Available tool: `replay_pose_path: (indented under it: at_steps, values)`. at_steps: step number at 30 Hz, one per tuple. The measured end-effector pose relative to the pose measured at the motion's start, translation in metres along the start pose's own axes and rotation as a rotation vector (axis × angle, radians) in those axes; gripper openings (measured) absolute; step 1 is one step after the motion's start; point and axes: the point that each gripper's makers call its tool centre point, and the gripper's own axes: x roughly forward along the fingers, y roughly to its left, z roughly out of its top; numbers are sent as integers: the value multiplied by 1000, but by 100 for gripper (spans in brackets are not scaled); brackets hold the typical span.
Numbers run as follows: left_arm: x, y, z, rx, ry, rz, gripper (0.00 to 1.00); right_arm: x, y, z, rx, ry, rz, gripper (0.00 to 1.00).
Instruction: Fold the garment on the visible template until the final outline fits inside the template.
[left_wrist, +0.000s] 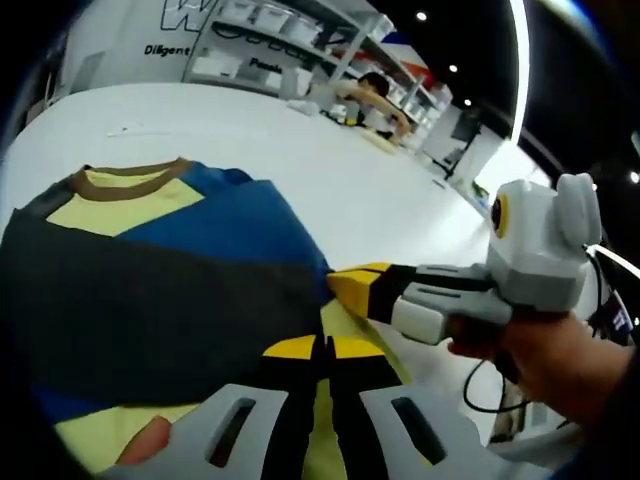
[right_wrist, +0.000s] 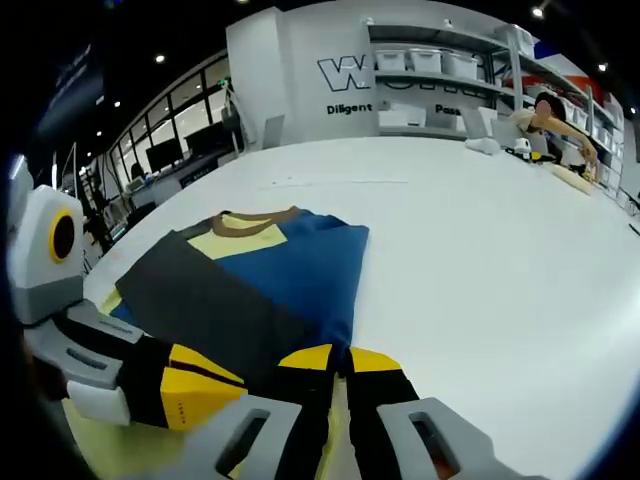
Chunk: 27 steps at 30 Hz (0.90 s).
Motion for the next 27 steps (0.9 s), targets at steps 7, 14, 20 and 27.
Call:
replay_pose_path:
  at_steps: [7,14,20,27]
  values:
    - [2,-3,-5,4,8,-17,4,0,0,0,-2,0,-2,1]
    - [2,-4,-5,2,6,-20,4,0,0,0,-14,0,-11,2]
    - [2,-3,-5,7,4,-20,4,-4,-6,-2,3,14,-43,6]
    - [2,-3,-4,5,1,-21,3,-2,-3,-1,-58,24,-38,5]
